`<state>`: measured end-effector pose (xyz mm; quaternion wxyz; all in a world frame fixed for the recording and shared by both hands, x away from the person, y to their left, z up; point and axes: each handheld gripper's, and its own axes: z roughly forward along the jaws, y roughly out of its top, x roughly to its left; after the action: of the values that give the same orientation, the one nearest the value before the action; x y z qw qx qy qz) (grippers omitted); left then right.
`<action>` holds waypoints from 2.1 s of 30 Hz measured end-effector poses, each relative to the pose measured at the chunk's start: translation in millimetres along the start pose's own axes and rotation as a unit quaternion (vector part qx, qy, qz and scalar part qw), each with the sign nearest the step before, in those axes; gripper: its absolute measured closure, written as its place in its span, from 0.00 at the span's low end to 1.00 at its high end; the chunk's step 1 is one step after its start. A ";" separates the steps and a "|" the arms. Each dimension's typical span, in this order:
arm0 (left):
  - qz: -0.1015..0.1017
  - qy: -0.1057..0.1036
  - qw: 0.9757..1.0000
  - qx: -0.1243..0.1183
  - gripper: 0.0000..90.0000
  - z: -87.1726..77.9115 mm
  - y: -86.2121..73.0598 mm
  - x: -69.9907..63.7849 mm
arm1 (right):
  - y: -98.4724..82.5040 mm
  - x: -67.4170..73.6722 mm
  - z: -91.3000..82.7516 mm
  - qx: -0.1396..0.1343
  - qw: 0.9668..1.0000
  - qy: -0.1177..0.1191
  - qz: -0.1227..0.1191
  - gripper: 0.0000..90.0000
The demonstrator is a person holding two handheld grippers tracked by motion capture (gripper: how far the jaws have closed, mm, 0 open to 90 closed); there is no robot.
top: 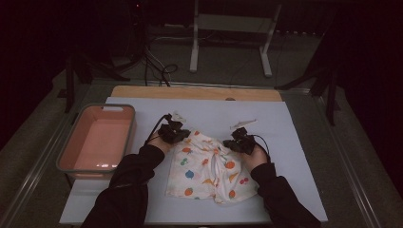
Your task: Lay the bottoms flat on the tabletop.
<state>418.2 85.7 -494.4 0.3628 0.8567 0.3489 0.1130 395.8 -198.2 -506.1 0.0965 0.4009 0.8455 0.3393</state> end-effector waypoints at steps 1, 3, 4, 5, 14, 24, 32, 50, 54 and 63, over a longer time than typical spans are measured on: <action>-0.002 -0.002 1.000 -0.001 0.99 -0.2 -0.2 0.8 | 0.0 0.4 -2.2 -0.001 1.000 -0.014 -0.004 1.00; -0.004 0.002 1.000 -0.002 0.99 -0.4 -0.6 1.1 | -0.4 -1.2 -4.0 -0.005 1.000 -0.004 0.002 1.00; -0.004 0.000 1.000 -0.001 0.99 -0.5 -0.8 1.6 | -0.7 -1.2 -4.9 -0.009 1.000 -0.011 0.000 1.00; -0.003 0.000 1.000 0.000 0.99 -0.3 -1.1 1.6 | -1.0 -1.8 -5.2 -0.011 1.000 -0.006 0.003 1.00; -0.001 -0.003 1.000 0.001 0.99 -1.0 -0.5 1.2 | -4.1 8.2 3.7 0.005 1.000 0.013 -0.007 0.81; -0.005 -0.006 1.000 0.000 0.99 -0.5 -1.0 1.9 | -6.9 18.7 9.0 0.027 0.998 0.060 -0.014 0.79; -0.008 -0.003 1.000 -0.003 0.99 -2.1 -1.9 3.7 | -3.7 13.5 -3.5 -0.007 1.000 0.021 -0.008 0.95; -0.037 0.010 0.999 -0.020 0.98 11.8 4.0 7.9 | 24.6 -34.9 4.8 -0.038 0.996 -0.059 0.056 0.84; -0.047 0.012 0.999 -0.016 0.98 15.9 0.9 10.0 | 19.7 -41.7 11.2 -0.022 0.995 -0.042 0.085 0.73; -0.045 0.008 0.999 -0.009 0.99 16.0 -0.5 9.6 | 18.5 -28.3 15.8 0.031 0.997 -0.051 0.050 0.94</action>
<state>432.1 83.9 -506.7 0.3724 0.8359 0.3889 0.1068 432.6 -203.1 -509.0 0.1096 0.4625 0.8284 0.2964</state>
